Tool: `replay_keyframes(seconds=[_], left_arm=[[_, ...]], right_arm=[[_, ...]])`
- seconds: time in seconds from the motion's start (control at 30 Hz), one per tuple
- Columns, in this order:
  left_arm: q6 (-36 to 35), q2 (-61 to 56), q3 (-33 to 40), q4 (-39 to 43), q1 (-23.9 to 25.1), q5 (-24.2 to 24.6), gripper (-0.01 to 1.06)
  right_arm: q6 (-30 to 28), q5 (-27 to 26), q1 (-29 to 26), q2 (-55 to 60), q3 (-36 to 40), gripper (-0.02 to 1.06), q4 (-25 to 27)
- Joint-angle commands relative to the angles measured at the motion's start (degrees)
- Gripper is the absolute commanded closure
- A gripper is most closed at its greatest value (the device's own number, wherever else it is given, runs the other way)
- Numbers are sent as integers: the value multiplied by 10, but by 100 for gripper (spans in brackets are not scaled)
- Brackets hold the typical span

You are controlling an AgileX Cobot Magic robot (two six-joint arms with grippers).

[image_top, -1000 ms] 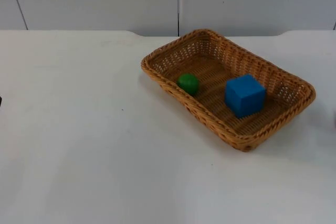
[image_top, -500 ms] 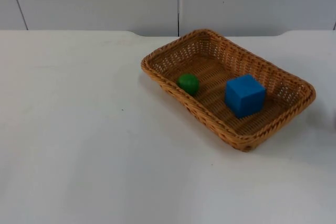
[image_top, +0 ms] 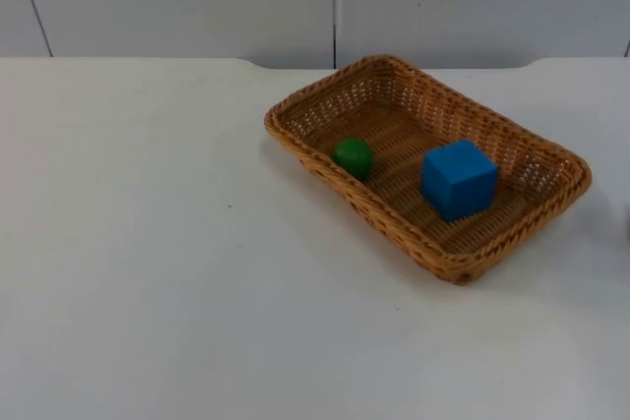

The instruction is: Place all geometric objects except the red cube into the basket.

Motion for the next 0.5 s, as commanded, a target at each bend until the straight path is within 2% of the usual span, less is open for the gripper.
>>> replay_keyframes(seconds=[0.0,0.2,0.47], left_arm=[[2,-22,1,-7,1,23,0],[2,-54,1,-4,1,55,0],[3,-64,1,12,1,86,0]], right_arm=[[-9,34,0,-45,17,18,14],[-68,76,0,-144,53,18,65],[-85,116,0,-245,94,18,98]])
